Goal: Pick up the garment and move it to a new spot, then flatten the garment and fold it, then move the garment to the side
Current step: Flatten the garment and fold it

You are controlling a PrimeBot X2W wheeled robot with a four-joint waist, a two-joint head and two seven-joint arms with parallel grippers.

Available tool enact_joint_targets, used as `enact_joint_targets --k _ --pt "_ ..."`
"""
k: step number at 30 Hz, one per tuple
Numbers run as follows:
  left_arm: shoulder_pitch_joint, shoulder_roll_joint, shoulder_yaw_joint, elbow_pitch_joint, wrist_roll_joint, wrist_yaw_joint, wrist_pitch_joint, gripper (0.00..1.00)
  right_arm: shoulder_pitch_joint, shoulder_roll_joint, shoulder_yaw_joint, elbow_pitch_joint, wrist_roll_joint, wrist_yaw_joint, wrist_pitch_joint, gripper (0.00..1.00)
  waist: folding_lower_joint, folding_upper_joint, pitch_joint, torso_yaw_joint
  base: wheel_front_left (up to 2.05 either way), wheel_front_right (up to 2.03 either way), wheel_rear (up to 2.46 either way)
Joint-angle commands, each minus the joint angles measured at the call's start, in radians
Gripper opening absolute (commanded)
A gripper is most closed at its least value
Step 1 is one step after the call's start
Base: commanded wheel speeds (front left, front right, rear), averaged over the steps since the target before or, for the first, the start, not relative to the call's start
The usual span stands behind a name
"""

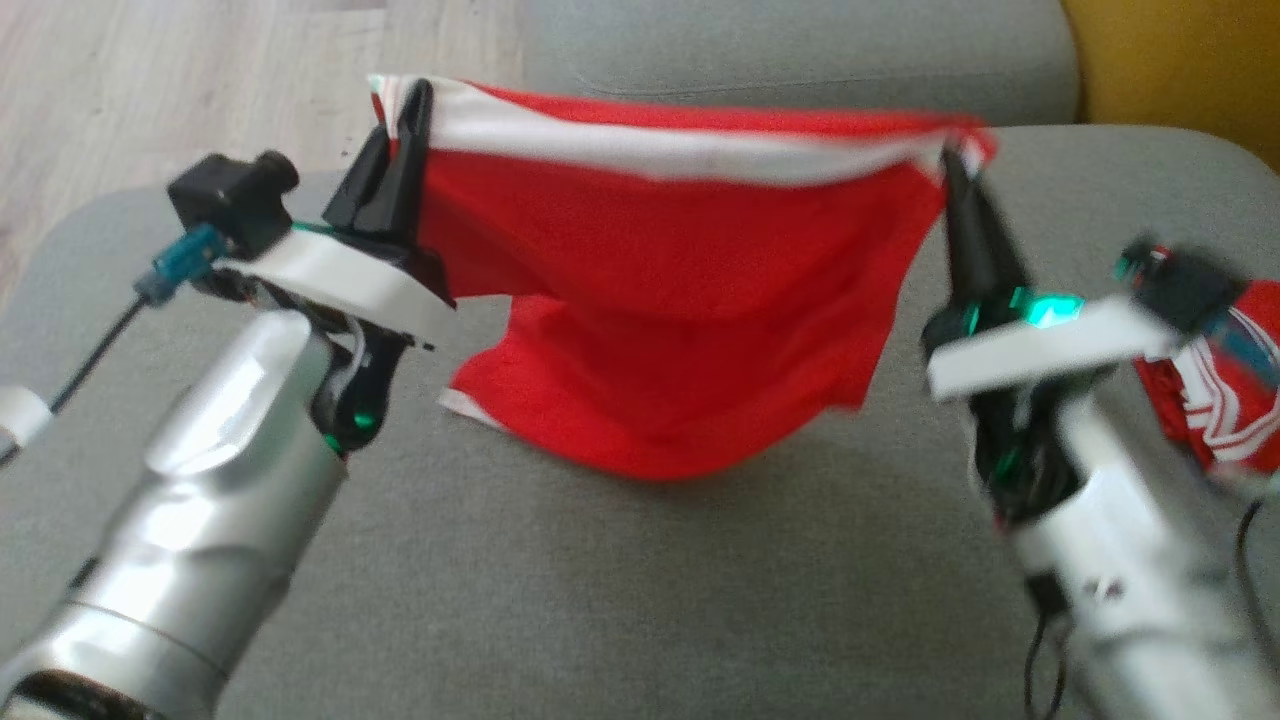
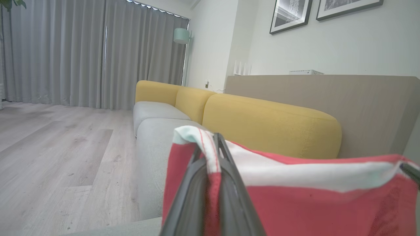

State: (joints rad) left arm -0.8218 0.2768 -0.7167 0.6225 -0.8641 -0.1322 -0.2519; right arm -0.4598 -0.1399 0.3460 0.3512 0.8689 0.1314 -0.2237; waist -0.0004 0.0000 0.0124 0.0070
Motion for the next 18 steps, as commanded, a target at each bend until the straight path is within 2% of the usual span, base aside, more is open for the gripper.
enact_joint_targets --k 1,6,10,13,18 --pt "-0.095 0.048 0.039 -0.032 0.0 0.002 0.012 0.0 -0.108 -0.014 0.013 -0.044 0.015 -0.001 0.013 0.0 0.0004 0.0 0.012 0.008 0.0 0.0 0.0" --pt "-0.174 0.06 0.051 -0.029 0.013 0.014 0.025 0.0 -0.275 -0.056 0.016 -0.012 -0.009 -0.001 0.046 0.0 0.0004 0.0 0.075 0.01 0.0 0.0 0.0" --pt "-0.284 0.058 0.072 0.013 0.052 0.04 0.01 0.0 -0.456 -0.074 0.036 0.096 -0.07 -0.001 0.045 0.0 0.0004 0.0 0.142 0.008 0.0 0.0 0.0" --pt "-0.374 0.052 0.095 0.038 0.114 0.07 -0.005 0.0 -0.591 -0.087 0.053 0.186 -0.138 -0.001 0.006 0.0 0.0004 0.0 0.18 0.011 0.0 0.0 0.0" --pt "-0.457 0.029 0.236 -0.053 0.236 0.108 -0.009 0.0 -0.763 -0.108 0.066 0.283 -0.242 -0.001 -0.034 0.0 0.0004 0.0 0.228 0.022 0.0 0.0 0.0"
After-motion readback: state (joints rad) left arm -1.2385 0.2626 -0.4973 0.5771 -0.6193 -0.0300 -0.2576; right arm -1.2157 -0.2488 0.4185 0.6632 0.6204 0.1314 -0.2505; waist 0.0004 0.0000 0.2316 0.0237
